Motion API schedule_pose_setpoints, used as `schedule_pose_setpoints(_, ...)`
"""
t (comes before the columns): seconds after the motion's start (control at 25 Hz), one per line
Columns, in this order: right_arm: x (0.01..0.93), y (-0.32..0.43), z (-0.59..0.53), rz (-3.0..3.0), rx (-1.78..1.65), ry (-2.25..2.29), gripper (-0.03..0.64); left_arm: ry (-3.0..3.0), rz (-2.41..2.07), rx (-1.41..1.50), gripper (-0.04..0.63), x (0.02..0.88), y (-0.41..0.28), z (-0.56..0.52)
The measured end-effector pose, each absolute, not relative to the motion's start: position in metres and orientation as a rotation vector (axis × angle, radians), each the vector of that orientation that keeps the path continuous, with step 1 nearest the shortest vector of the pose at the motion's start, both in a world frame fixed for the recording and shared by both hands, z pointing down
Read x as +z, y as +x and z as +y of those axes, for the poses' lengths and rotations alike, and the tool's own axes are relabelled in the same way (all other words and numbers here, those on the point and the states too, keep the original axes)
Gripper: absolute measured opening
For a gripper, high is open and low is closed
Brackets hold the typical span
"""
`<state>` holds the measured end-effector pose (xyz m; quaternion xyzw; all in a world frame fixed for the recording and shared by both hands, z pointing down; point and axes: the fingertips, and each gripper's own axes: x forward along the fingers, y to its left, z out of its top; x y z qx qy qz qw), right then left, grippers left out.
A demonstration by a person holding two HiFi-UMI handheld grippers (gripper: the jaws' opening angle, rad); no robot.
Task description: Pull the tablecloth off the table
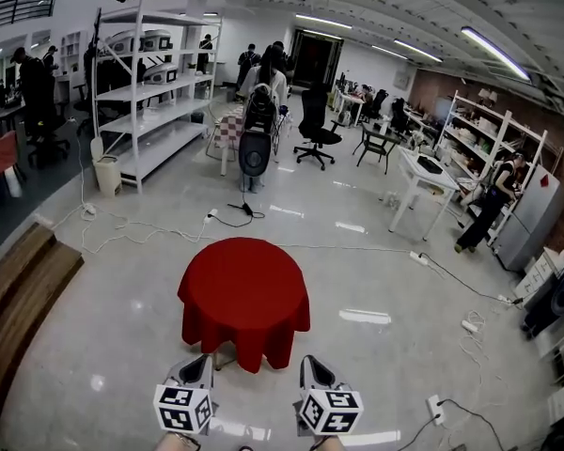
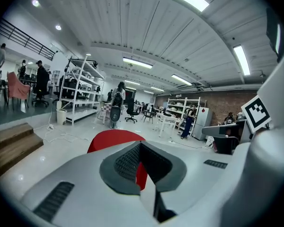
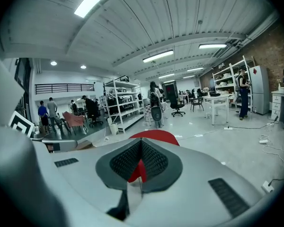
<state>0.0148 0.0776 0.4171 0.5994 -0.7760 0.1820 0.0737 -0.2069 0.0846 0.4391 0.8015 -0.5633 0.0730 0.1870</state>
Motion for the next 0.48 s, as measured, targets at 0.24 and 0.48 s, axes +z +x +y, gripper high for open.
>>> schedule_pose_setpoints(0.24, 0.428, 0.038, 0.049, -2.339, 0.589, 1.802, 0.026, 2.272, -1.588, 0.248, 0.006, 0.444, -0.183, 0.057)
schedule_pose_setpoints(0.48, 0.436, 0.054, 0.027, -2.345, 0.636, 1.804, 0.026, 2.272, -1.586, 0.311, 0.006, 0.447, -0.168, 0.040)
